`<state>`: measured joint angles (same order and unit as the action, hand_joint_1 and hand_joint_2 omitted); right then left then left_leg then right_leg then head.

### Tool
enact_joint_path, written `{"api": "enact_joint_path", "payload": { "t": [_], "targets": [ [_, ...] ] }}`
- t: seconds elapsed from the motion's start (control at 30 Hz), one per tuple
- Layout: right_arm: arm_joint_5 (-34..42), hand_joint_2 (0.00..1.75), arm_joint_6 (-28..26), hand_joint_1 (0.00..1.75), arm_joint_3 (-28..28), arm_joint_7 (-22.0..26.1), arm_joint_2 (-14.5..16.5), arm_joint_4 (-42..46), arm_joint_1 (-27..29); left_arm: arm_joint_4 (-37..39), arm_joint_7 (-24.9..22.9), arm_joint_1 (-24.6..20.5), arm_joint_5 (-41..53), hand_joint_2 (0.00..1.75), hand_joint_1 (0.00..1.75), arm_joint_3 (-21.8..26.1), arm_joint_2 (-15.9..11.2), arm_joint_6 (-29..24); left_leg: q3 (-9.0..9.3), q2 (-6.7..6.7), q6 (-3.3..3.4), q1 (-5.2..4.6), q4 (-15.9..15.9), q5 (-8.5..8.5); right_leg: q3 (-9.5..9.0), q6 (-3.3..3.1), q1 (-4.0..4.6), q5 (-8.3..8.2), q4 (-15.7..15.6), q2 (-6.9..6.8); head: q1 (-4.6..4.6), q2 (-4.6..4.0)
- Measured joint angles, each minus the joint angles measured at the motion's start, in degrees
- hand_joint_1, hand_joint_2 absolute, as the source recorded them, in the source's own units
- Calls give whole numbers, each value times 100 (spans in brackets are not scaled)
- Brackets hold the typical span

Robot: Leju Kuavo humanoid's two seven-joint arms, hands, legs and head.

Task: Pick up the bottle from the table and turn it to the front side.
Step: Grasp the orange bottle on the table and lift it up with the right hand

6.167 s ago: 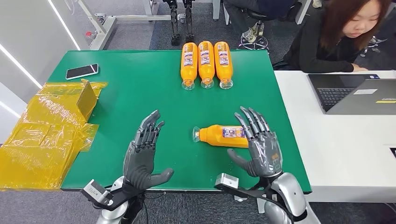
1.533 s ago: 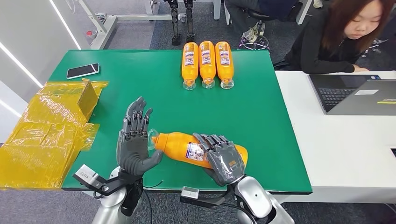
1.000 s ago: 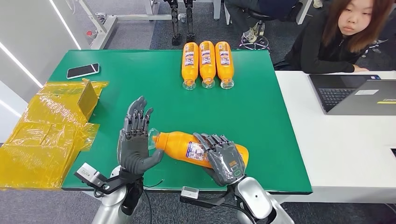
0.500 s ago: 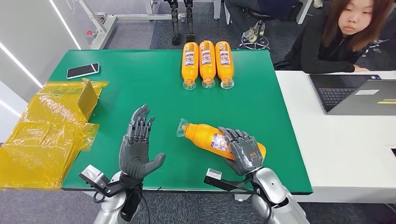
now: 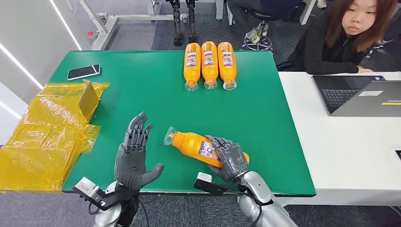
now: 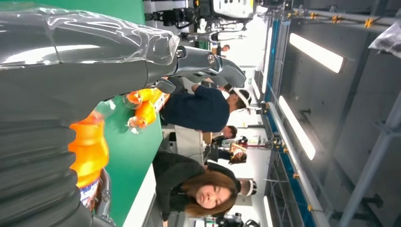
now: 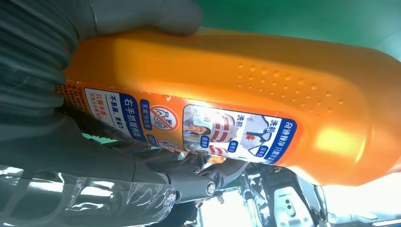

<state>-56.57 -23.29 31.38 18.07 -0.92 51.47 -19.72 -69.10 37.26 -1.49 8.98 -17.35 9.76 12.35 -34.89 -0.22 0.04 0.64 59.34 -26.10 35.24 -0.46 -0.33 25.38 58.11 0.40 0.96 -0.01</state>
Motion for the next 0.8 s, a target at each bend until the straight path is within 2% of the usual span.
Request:
{"api": "enact_joint_path", "payload": {
  "t": [0.17, 0.27, 0.53, 0.8],
  "targets": [
    [1041, 175, -135, 175, -34, 593, 4, 420, 139, -105, -31, 111, -94, 175, 0, 2, -43, -92, -3, -4, 1, -3, 5, 0, 1, 1, -2, -1, -1, -4, 0, 1],
    [1499, 175, -217, 175, -97, 734, -9, 926, 316, -130, -99, 115, -107, 175, 0, 2, -42, -69, -3, -4, 1, -3, 5, 0, 1, 1, -3, -1, -2, -5, 0, 1],
    [1774, 175, -424, 175, -147, 950, -90, 1521, 759, -131, -75, 114, -75, 175, 0, 3, -40, -31, -4, -3, -1, -3, 4, -4, 4, 1, -2, 1, -2, -4, 0, 1],
    [1925, 175, -296, 175, -50, 1138, -63, 1674, 824, -146, -54, 104, -79, 175, 0, 4, -38, 80, -4, -2, -2, -2, 3, -4, 4, 1, -2, 1, 0, -4, -1, 1]
  ]
}}
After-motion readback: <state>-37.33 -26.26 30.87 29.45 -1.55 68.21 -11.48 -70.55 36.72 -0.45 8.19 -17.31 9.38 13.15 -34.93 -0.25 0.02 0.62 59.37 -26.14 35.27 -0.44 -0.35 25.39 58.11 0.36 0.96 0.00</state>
